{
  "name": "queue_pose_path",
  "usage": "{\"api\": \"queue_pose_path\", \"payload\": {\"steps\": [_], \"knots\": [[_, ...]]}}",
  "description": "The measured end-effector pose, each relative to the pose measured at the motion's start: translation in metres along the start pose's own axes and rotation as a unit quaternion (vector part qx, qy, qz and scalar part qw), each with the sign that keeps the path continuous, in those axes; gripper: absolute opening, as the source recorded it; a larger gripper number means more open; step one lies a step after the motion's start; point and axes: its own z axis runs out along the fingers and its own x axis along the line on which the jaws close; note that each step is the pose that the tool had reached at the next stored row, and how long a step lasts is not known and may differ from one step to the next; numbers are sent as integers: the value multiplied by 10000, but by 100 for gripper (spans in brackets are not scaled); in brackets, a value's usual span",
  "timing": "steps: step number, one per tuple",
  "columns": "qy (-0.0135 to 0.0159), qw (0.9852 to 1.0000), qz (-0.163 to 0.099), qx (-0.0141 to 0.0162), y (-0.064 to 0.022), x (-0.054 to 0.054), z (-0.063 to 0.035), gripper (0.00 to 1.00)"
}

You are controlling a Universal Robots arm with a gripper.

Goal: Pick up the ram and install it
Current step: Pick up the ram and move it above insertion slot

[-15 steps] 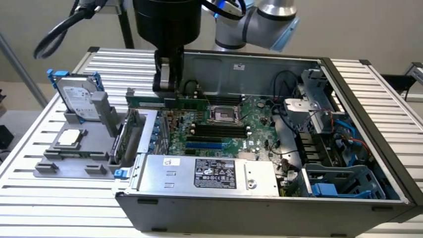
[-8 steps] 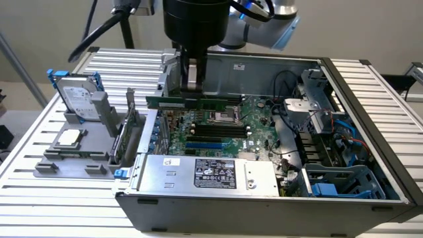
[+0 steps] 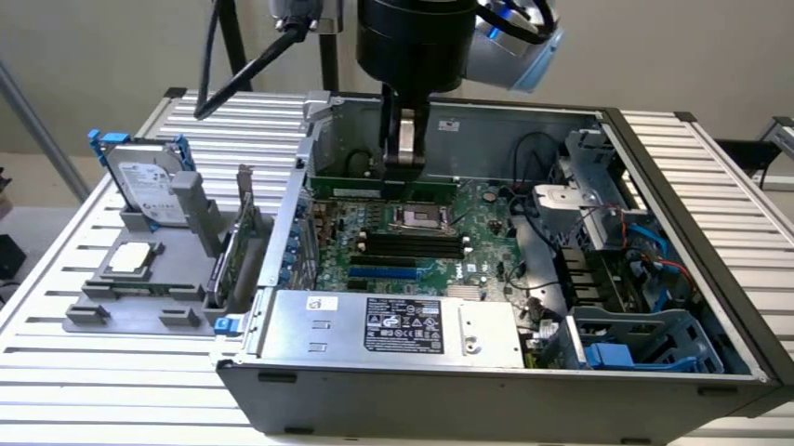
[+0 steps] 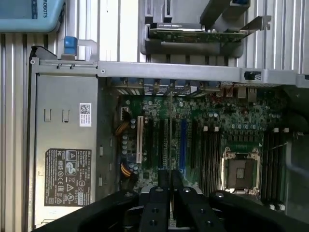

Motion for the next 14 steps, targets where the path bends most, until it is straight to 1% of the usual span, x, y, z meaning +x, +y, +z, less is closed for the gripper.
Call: {"api": "queue_pose_path", "payload": {"steps": [1,3,6,10,14], "knots": [[0,10000,0,0,-22,-33,11,13],[0,10000,1,0,-85,-150,46,13],[0,10000,-1,0,-139,-244,75,13],[0,10000,0,0,-206,-318,105,13],[-1,10000,23,3,-249,-354,122,13]]}}
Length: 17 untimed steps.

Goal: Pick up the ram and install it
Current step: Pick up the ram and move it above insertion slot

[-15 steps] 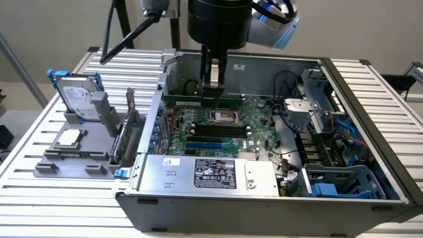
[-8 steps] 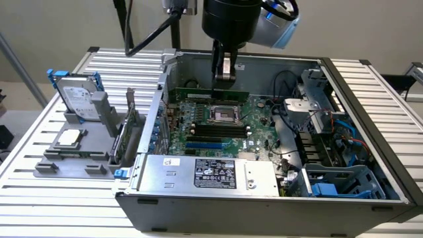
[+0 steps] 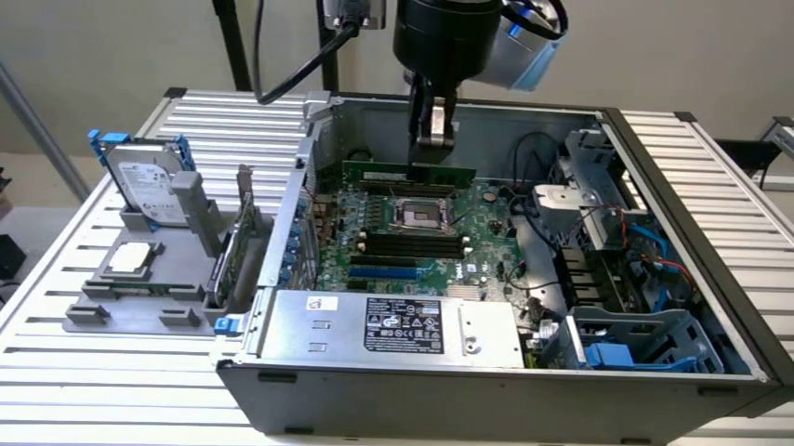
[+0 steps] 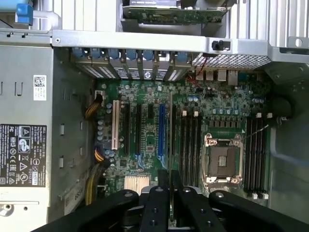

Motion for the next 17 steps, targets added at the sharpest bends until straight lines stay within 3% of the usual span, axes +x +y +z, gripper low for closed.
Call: {"api": "queue_pose_path", "payload": {"steps": [10,12,15,17], "knots": [[-10,9998,216,41,-39,-25,20,13],[-12,9997,247,73,-40,-33,25,13],[-16,9995,276,146,-40,-44,33,13],[-16,9995,281,149,-40,-44,33,13]]}}
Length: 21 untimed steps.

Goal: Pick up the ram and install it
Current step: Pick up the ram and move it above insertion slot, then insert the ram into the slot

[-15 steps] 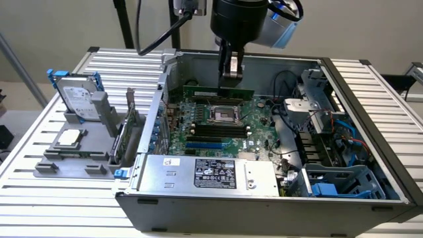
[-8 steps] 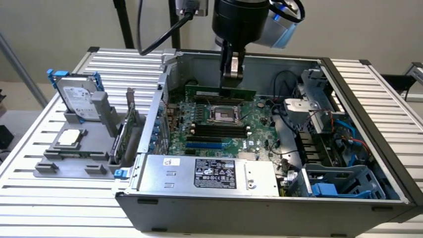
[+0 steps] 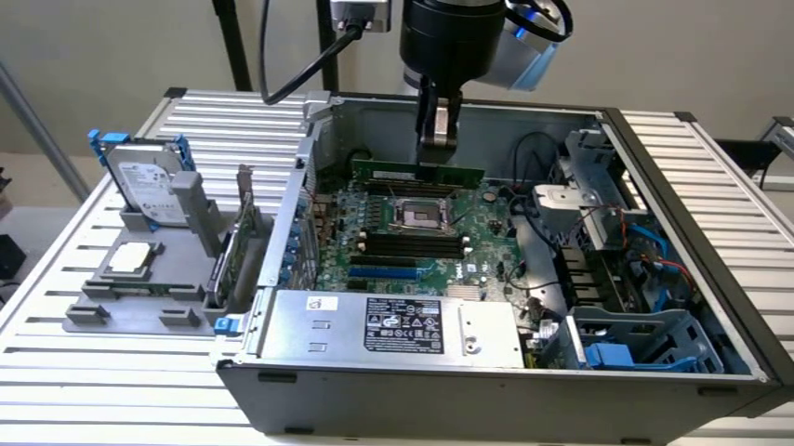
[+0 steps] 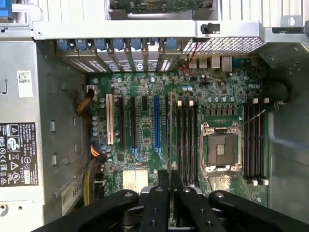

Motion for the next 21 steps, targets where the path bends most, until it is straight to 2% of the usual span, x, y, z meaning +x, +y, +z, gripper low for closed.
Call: {"api": "queue_pose_path", "payload": {"steps": [14,16,21], "knots": [[1,10000,2,1,5,-16,6,13],[1,10000,1,2,6,-56,35,13],[3,10000,1,1,24,-273,134,13]]}}
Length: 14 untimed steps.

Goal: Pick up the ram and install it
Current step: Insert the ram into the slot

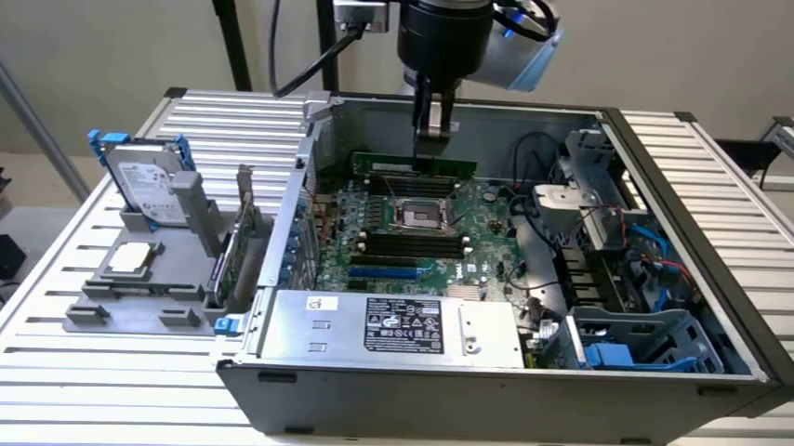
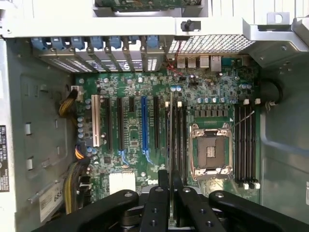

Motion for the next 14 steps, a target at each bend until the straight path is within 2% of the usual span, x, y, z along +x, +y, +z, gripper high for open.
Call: {"api": "queue_pose_path", "payload": {"steps": [2,6,14], "knots": [[2,10000,0,0,9,-71,39,13],[2,10000,-12,0,15,-146,118,13],[18,9999,-122,-4,13,-165,264,13]]}}
